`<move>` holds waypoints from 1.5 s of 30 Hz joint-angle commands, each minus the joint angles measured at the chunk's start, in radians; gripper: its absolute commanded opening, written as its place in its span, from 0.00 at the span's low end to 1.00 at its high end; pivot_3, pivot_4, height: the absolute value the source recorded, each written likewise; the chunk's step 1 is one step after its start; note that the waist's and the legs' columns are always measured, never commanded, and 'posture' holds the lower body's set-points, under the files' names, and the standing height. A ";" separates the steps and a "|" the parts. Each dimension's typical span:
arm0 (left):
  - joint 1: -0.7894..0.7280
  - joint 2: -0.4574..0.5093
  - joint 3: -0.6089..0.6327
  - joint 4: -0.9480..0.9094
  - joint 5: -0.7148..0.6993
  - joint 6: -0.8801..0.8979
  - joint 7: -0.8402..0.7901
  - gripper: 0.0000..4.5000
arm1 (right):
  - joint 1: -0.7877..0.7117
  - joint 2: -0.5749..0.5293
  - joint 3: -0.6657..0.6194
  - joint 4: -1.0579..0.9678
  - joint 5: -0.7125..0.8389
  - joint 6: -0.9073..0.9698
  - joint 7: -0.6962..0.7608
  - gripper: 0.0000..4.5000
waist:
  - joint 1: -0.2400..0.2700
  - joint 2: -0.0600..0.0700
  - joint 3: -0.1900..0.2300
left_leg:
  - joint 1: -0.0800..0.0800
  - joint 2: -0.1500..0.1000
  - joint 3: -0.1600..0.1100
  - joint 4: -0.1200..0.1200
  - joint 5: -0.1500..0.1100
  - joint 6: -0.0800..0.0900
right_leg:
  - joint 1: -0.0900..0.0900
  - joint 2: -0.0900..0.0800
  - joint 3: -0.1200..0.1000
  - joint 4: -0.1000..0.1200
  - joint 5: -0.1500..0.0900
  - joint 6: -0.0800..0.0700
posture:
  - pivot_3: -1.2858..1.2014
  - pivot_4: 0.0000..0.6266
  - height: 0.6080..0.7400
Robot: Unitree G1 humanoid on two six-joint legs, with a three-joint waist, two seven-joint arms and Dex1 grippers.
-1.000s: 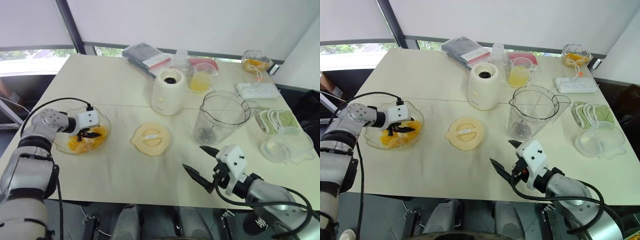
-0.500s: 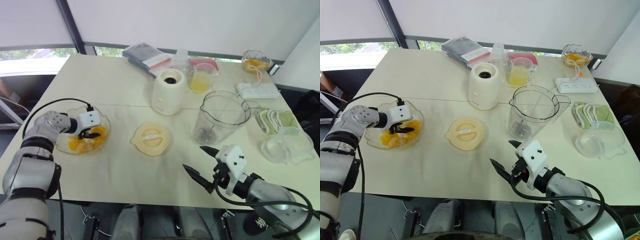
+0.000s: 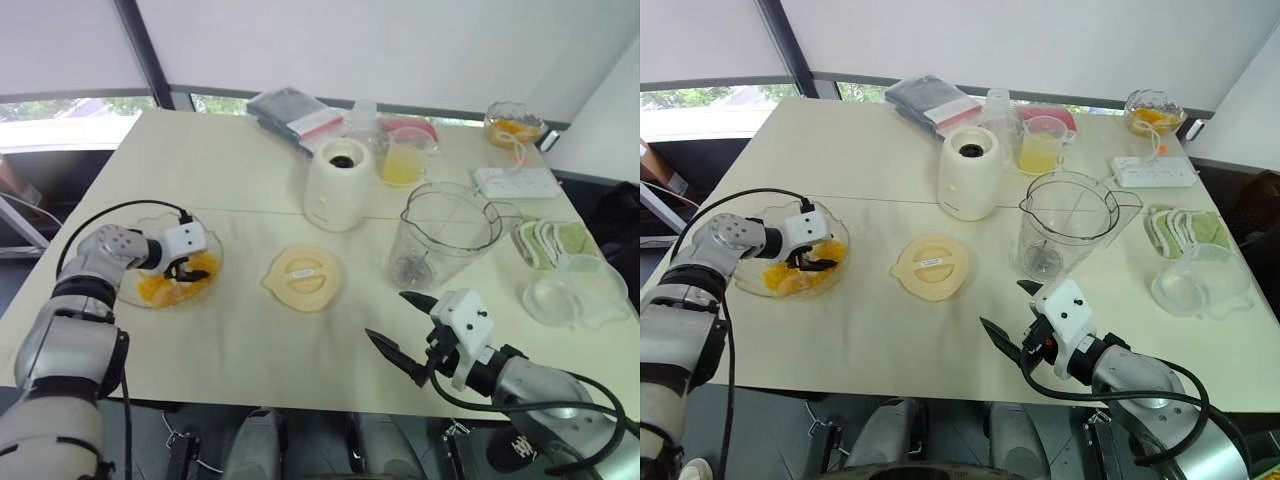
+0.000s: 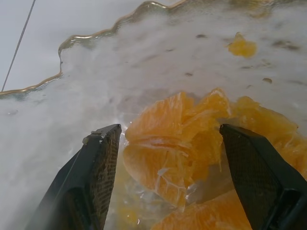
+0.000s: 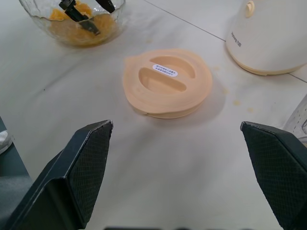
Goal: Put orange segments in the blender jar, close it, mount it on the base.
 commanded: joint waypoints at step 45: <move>0.119 0.070 0.184 -0.204 -0.230 0.098 -0.134 0.08 | -0.037 -0.022 -0.032 0.009 -0.017 -0.022 0.059 1.00 | -0.005 0.000 0.000 | 0.004 0.002 -0.001 0.000 0.000 0.000 | 0.003 -0.001 0.000 0.000 0.000 0.000 | 0.52 0.24 1.00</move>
